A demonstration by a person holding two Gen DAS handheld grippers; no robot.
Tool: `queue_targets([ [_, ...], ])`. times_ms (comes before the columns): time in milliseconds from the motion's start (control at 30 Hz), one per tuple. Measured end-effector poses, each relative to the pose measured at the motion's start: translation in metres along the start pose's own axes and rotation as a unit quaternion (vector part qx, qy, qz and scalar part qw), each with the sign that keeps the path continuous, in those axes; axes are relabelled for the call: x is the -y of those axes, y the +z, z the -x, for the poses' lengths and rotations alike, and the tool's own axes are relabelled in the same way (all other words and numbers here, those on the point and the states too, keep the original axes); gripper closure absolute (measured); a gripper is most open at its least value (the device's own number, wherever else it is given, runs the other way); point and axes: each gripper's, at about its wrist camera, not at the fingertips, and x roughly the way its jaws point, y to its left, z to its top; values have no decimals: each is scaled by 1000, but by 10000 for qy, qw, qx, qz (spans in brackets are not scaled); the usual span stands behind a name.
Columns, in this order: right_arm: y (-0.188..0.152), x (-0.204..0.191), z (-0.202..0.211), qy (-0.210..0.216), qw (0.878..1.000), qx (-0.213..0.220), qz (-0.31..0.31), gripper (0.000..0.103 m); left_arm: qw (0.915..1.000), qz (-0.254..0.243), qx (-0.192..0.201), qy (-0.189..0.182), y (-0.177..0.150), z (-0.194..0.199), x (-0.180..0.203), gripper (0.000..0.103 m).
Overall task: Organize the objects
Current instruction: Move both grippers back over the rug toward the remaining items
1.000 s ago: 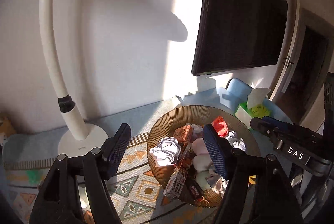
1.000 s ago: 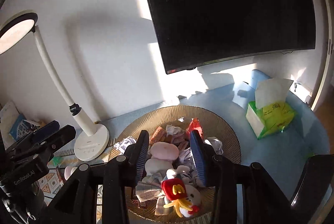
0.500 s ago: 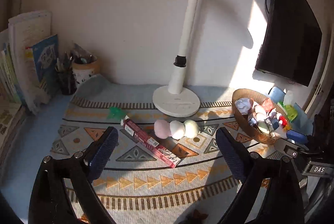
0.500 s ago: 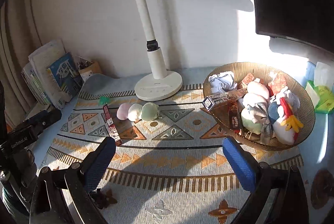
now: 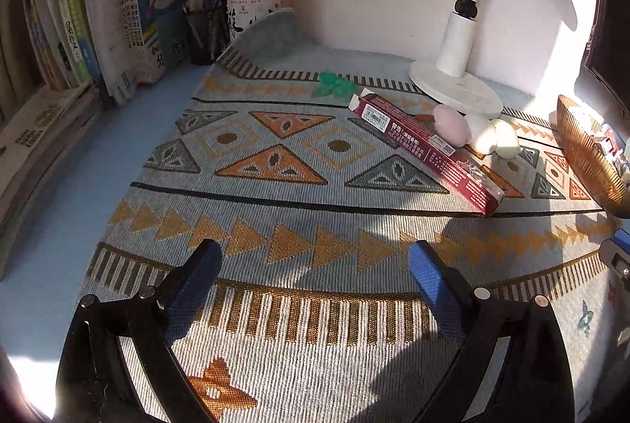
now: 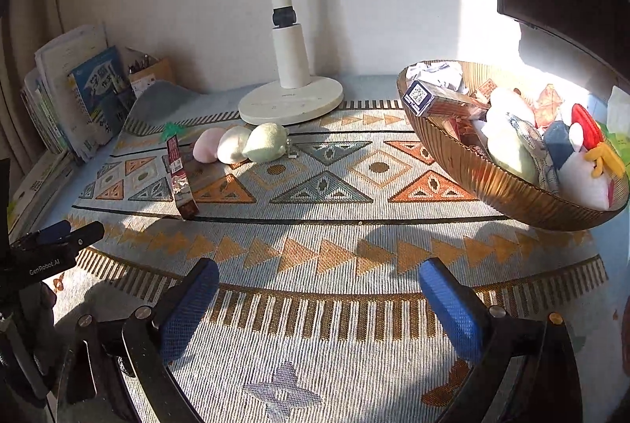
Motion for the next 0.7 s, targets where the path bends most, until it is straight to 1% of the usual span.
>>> queue_targets([
  [67,0,-1,-6,-39,9998,-205,56,1,9998,-126,-46,142,0,-2,6,7],
  [133,0,1,-13,14,9992,-392,27,1,9993,-169,-229,254,1,-8,8,7],
  [200,0,6,-22,22,9979,-641,-88,1,9982,-170,-502,280,1,-18,9,7],
  [233,-1,9,-29,-1,9964,-833,-180,0,9979,-144,-572,262,0,-21,9,6],
  [267,-1,10,-33,-26,9955,-930,-197,0,9979,-94,-587,255,1,-21,8,5],
  [367,-3,4,-37,-89,9952,-974,-5,0,9978,-6,-637,187,0,-23,5,4],
  [600,-5,-4,-43,-350,9930,-1095,260,0,9978,-20,-636,203,-1,-23,7,4],
  [700,-4,-4,-43,-359,9930,-1096,261,0,9978,-28,-636,198,-1,-23,8,4],
])
